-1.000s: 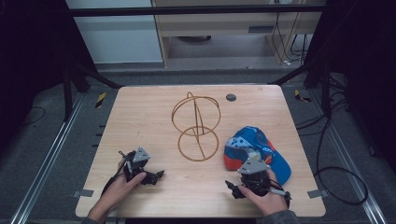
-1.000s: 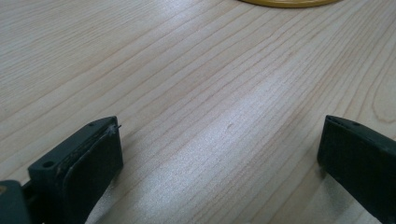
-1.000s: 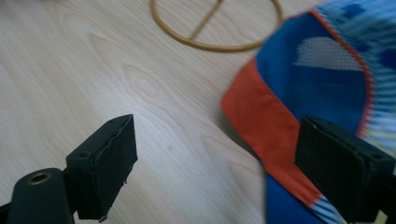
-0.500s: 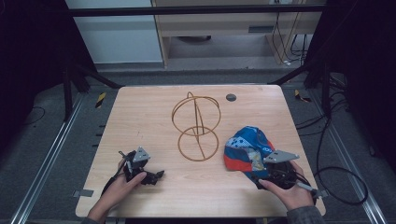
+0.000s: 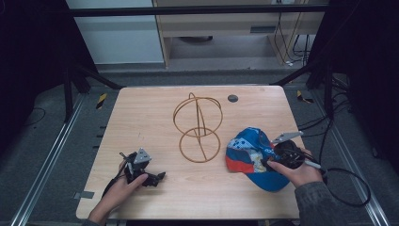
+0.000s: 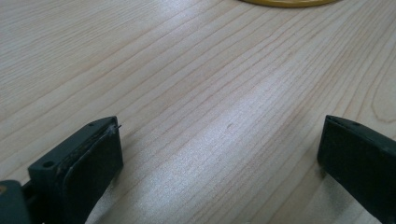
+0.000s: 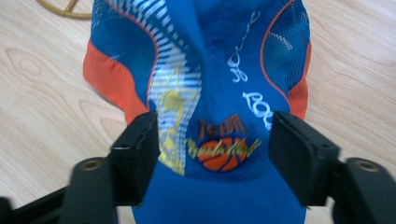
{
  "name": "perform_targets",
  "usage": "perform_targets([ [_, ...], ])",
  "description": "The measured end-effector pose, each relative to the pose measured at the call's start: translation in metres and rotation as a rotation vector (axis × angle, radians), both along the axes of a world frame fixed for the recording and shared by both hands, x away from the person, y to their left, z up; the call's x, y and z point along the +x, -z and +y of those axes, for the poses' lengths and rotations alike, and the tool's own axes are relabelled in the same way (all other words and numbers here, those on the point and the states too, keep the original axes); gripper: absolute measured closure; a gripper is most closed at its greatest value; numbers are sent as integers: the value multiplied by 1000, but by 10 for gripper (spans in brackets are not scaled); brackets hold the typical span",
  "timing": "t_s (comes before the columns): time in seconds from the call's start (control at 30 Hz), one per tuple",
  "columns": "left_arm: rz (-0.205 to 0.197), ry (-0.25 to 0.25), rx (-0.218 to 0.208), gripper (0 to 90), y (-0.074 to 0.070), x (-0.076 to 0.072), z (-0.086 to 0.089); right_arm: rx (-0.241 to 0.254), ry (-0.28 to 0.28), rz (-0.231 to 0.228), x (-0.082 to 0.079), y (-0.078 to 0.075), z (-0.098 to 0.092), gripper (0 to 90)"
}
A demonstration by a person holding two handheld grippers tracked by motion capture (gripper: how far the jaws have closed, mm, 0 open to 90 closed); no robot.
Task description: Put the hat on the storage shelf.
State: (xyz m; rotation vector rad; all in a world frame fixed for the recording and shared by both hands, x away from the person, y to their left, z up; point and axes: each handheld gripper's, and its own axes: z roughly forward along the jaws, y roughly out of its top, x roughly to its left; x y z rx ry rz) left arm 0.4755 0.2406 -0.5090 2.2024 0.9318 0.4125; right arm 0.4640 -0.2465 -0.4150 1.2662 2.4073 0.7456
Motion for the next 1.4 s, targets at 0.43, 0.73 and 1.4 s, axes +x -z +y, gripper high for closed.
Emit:
perform_targets([
  [0.43,0,-1,0,0,0,0,0,3,-9,95,29,6,13,523],
  [0.73,0,-1,0,0,0,0,0,1,-30,129,36,10,16,784],
  [1.4,1,1,4,0,0,0,0,57,-70,77,24,-28,5,899],
])
